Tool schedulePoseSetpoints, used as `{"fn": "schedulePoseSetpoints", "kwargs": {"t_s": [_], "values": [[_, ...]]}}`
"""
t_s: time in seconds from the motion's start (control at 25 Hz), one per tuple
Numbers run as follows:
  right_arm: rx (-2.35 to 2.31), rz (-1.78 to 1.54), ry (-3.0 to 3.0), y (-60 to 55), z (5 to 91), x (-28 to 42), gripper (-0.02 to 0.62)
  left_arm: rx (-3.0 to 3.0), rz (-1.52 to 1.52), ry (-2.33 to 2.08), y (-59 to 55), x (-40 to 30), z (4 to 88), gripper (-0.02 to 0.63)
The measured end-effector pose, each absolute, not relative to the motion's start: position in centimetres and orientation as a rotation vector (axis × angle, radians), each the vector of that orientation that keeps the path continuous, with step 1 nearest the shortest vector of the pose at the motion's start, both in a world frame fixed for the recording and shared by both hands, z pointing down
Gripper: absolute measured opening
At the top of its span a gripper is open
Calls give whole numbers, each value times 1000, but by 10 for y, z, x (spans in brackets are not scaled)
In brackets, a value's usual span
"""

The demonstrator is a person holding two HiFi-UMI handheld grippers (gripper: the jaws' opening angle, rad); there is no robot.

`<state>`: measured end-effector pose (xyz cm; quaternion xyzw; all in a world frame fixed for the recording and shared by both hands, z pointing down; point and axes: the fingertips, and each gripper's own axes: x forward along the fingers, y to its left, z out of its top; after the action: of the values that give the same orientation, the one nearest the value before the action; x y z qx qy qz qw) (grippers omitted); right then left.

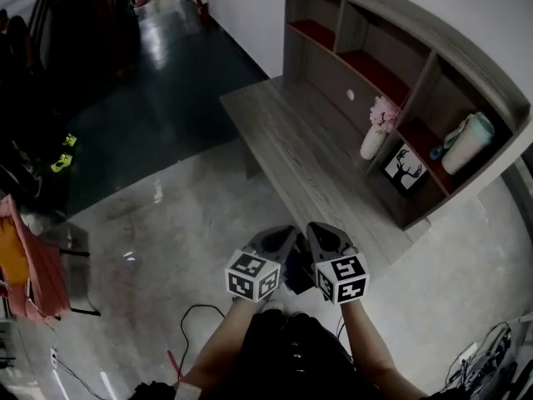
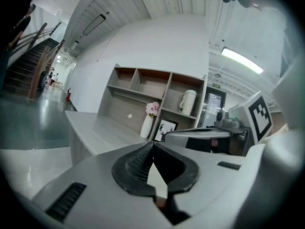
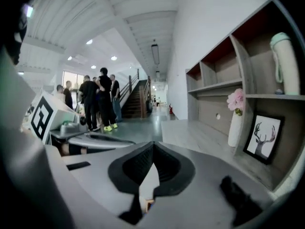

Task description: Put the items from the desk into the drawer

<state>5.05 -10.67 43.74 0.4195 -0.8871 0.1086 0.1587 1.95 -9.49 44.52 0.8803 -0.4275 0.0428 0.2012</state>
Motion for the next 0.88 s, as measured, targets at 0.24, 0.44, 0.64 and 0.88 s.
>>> {"fn": "schedulePoseSetpoints", "kwargs": {"t_s": [0.24,0.44,0.64,0.88], "values": [[1502,276,-2647,-103,359,93,11,2624,69,-1008,-97,62,383,11],[1773,326,-2586,-91,340,144,11,2702,23,-998,-94,84,349,11],[1900,346,-2477,-85,353,177,11,2682,29,-1033,-93,88,356,9],[1962,336,-2455,-86,352,186,11,2651,26,-1047,-94,82,358,11]]}}
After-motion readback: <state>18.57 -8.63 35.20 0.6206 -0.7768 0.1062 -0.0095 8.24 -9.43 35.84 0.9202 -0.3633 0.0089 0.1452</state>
